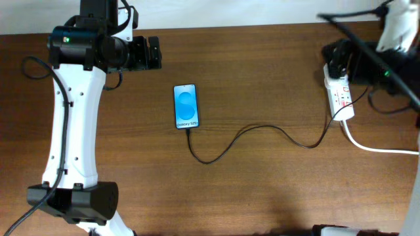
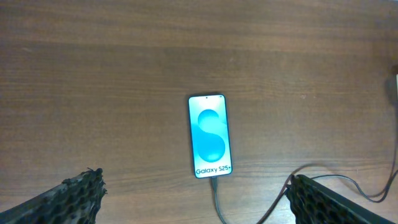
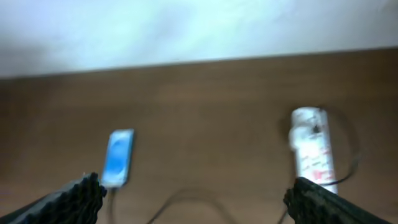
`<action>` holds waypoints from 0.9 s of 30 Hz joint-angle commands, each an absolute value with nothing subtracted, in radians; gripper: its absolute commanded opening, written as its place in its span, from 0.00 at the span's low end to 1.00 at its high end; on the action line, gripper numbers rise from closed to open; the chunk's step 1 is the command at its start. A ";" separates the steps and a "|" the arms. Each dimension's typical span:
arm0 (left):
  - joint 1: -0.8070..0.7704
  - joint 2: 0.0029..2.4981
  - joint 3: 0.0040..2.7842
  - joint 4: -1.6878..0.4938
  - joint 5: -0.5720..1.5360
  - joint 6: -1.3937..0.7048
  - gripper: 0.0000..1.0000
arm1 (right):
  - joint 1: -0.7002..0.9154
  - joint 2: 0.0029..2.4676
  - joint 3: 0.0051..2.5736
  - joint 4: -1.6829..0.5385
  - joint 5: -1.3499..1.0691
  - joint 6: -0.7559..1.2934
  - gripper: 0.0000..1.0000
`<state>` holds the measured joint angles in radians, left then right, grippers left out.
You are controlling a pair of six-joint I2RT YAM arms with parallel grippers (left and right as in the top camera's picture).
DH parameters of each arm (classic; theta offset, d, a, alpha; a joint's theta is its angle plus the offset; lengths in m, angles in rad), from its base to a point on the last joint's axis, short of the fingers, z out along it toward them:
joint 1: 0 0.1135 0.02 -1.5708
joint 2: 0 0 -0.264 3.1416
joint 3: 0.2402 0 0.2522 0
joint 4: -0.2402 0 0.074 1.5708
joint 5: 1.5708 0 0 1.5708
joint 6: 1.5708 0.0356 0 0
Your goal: Plug charger to phone and switch on socket
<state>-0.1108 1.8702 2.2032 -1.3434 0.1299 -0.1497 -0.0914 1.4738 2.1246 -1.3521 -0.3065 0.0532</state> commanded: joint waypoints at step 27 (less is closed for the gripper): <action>-0.110 1.848 2.213 -1.342 0.123 -0.141 0.99 | -0.006 0.757 1.081 -0.855 -0.278 0.056 0.98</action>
<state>-0.1108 1.8698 2.2032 -1.3441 0.1268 -0.1497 -0.0128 0.8871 1.2957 -0.9760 -0.2913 0.0536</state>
